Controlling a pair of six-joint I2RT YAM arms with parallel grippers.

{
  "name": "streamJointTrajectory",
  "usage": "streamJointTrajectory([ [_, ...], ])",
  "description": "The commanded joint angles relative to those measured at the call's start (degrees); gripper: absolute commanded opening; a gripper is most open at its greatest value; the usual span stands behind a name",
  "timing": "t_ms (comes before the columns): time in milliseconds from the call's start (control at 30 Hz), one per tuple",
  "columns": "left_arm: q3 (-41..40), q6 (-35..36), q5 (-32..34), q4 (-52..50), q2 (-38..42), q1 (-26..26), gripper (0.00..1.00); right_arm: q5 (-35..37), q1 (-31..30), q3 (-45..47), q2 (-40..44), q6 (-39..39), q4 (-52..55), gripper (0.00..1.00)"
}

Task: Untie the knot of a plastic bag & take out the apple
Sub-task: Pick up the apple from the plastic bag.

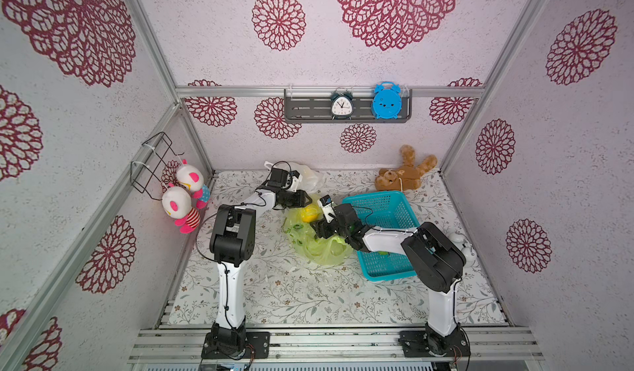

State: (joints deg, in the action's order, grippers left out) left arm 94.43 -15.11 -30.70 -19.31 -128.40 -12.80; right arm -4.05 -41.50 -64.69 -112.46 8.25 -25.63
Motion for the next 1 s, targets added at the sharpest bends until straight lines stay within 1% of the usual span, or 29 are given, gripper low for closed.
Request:
streamJointTrajectory([
  [0,0.2,-1.1,1.6,-7.2,-5.5,0.2,0.34,4.1,0.3,-3.3,-1.7,-2.8,0.5,0.74],
  [67,-0.2,-1.4,1.1,-6.9,-5.8,0.2,0.27,5.4,0.2,-4.8,-3.2,-3.0,1.0,0.75],
  [100,-0.6,-1.4,1.3,-6.9,-5.6,0.3,0.24,5.4,0.3,-5.3,-3.8,-2.8,1.2,0.76],
  [167,-2.1,-1.5,1.8,-5.9,-4.7,0.4,0.22,4.9,0.2,-5.8,-4.6,-2.9,1.1,0.78],
  [233,-3.5,-1.8,2.1,-5.2,-3.6,0.3,0.2,2.6,0.2,-6.2,-5.0,-2.8,1.8,0.78],
  [333,-3.6,-1.5,3.2,-5.7,-2.8,0.3,0.2,-2.0,0.2,-4.4,-4.5,-2.8,0.7,0.86],
  [367,-3.6,-1.5,3.2,-5.6,-2.7,0.3,0.18,-3.2,0.1,-4.0,-4.5,-3.0,0.5,0.87],
  [433,-3.9,-1.5,2.7,-5.3,-2.3,0.3,0.15,-2.7,0.2,-5.0,-5.3,-2.1,1.6,0.9],
  [533,-4.6,-1.5,2.3,-4.8,-1.4,0.1,0.13,0.6,0.2,-10.9,-8.3,-1.3,7.9,0.9],
  [600,-5.5,-1.3,2.5,-4.4,-0.5,-0.2,0.11,3.2,0.2,-13.4,-10.1,0.2,9.2,0.89],
  [700,-6.5,-1.2,2.1,-4.1,0.5,-0.3,0.1,4.1,0.1,-14.0,-10.7,1.3,7.8,0.85],
  [833,-7.6,-1.1,1.4,-3.7,1.5,-0.3,0.08,3.7,-0.4,-12.1,-9.5,1.9,3.9,0.75],
  [900,-8.3,-1.3,1.5,-4.0,2.5,-0.3,0.07,4.2,-1.0,-11.0,-8.1,1.6,2.8,0.66],
  [967,-9.9,-1.6,2.4,-4.1,5.3,-0.3,0.05,5.1,-1.6,-9.0,-5.8,1.5,1.6,0.57],
])
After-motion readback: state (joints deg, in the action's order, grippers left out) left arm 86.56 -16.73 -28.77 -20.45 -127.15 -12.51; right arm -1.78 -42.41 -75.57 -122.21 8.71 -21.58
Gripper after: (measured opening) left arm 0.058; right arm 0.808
